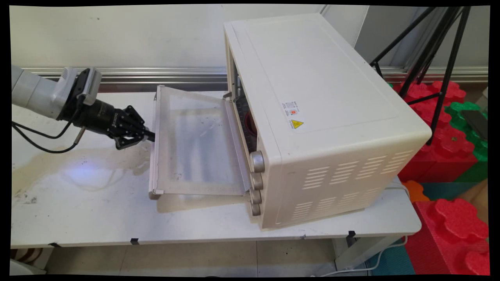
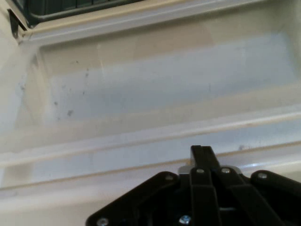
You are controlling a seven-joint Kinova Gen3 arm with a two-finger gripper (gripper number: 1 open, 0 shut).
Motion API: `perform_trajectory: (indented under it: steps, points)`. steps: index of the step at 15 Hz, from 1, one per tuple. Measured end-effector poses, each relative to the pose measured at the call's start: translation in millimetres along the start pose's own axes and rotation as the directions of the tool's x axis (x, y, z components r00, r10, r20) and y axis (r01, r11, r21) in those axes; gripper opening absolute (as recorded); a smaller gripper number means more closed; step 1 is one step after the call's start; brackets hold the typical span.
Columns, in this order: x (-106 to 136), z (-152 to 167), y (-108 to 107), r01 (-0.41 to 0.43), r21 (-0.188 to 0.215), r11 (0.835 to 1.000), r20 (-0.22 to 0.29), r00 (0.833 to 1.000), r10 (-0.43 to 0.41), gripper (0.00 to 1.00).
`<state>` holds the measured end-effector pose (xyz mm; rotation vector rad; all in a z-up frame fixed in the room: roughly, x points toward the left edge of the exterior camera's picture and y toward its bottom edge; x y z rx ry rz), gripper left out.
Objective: Open the oven
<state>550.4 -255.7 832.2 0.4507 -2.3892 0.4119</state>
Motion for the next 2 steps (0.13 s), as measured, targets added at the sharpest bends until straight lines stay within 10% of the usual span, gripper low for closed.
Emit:
perform_trajectory:
  steps: [2]
  points:
    - [-5.7, -0.7, 1.8, -0.002, -0.001, 1.000, 0.009, 1.000, 0.002, 0.00]
